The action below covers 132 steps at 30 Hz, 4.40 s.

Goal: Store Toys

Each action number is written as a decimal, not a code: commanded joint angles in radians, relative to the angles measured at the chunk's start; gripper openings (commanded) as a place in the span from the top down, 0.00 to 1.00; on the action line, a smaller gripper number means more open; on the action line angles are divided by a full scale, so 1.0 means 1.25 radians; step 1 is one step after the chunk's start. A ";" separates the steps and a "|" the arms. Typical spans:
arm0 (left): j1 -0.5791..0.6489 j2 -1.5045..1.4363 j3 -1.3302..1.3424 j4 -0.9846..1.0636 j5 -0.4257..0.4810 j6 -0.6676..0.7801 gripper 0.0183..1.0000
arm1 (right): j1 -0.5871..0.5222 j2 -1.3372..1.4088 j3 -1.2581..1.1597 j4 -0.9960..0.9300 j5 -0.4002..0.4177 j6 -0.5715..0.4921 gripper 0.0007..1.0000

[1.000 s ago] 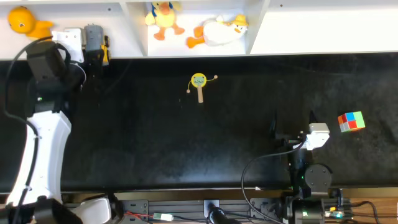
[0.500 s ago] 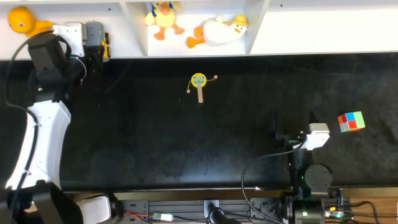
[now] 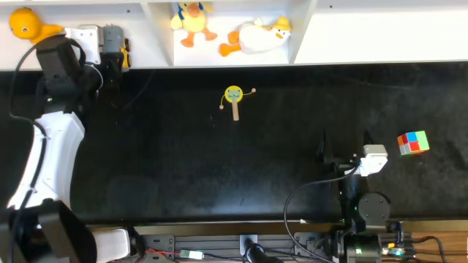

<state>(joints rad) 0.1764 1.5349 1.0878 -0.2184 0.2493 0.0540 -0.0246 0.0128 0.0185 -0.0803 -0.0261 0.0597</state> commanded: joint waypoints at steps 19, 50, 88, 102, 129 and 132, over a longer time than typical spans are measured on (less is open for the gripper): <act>-0.003 0.049 0.064 0.027 0.013 -0.018 0.72 | -0.002 -0.007 -0.011 0.002 -0.002 0.006 0.00; -0.003 0.094 0.085 0.060 0.018 -0.024 0.71 | -0.002 -0.007 -0.011 0.002 -0.002 0.006 0.01; -0.003 -0.010 0.074 -0.149 -0.049 -0.002 0.10 | -0.002 -0.007 -0.011 0.002 -0.002 0.006 0.00; -0.003 -0.189 -0.137 -0.077 -0.063 -0.002 0.00 | -0.002 -0.007 -0.011 0.002 -0.002 0.006 0.00; -0.066 -0.724 -0.572 0.139 -0.118 -0.006 0.00 | -0.002 -0.007 -0.011 0.002 -0.002 0.006 0.00; -0.085 -0.764 -0.607 0.186 -0.131 -0.014 0.00 | -0.002 -0.007 -0.011 0.002 -0.002 0.006 0.00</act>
<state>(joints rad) 0.0872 0.6193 0.3614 -0.0128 0.1150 0.0357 -0.0246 0.0128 0.0185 -0.0807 -0.0257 0.0601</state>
